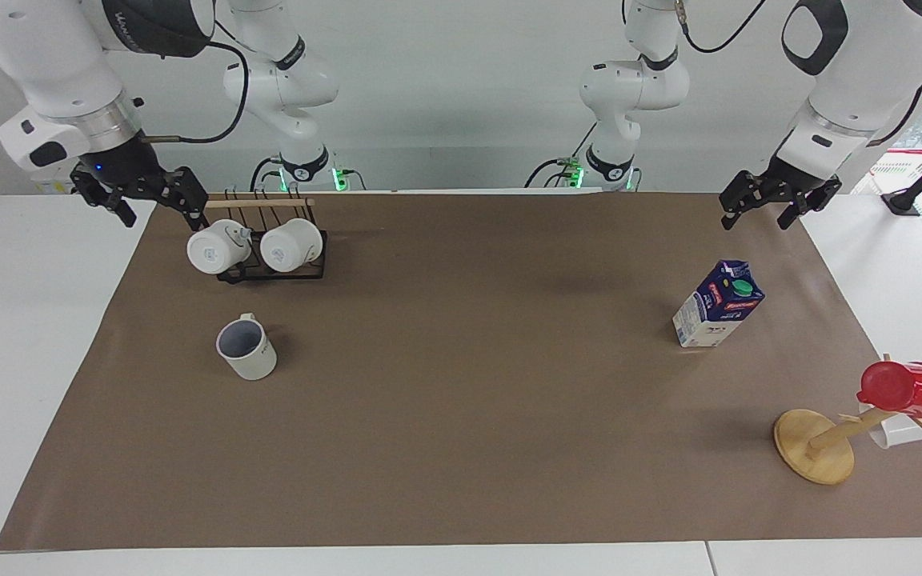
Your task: Place cup and milk on table
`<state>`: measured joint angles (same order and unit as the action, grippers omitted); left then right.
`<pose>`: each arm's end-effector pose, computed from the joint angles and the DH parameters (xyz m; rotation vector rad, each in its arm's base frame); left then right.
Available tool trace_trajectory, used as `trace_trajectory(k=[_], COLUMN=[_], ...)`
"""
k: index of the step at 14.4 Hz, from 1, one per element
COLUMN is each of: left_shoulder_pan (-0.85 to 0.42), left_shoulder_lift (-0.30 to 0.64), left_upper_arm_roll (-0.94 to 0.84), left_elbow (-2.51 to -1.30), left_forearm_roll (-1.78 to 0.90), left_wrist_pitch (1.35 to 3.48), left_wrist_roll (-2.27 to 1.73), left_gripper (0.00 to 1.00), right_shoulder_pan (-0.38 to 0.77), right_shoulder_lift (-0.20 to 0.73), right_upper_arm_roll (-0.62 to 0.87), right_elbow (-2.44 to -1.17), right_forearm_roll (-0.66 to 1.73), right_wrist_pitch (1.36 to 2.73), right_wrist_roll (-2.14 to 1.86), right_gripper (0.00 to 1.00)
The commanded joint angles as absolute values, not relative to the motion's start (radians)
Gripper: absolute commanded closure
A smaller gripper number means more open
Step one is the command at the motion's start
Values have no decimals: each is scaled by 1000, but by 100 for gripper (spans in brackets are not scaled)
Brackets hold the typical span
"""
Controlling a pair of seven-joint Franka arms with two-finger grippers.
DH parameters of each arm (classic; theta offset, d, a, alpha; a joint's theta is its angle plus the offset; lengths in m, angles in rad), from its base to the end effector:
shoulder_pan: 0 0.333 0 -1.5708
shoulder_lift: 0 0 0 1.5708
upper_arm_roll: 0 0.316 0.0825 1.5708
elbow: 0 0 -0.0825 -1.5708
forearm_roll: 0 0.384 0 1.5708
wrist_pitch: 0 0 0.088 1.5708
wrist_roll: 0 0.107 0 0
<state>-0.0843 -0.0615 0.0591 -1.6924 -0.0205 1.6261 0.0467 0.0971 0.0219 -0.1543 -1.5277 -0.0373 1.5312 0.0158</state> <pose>0.5385 -0.0147 0.6053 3.1155 -0.1104 -0.0073 0.5564 -0.0350 0.6294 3.0991 -0.1149 -0.0294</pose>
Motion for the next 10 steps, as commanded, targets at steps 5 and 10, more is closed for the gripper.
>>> trace_trajectory(k=[5, 10], left_shoulder_pan=[-75, -77], left_shoulder_lift=[-42, -14], left_upper_arm_roll=[61, 61], left_elbow=[-1636, -1578], left_forearm_roll=[-18, -12], left_wrist_pitch=[1631, 1580], left_wrist_roll=[49, 54], left_gripper=[2, 0], right_shoulder_pan=[94, 94], right_shoulder_lift=[11, 6], right_upper_arm_roll=[-152, -152], right_elbow=[-1529, -1542], right_forearm_roll=[-25, -25], right_wrist_pitch=[1523, 1529], right_wrist_roll=[9, 12], right_gripper=[0, 0])
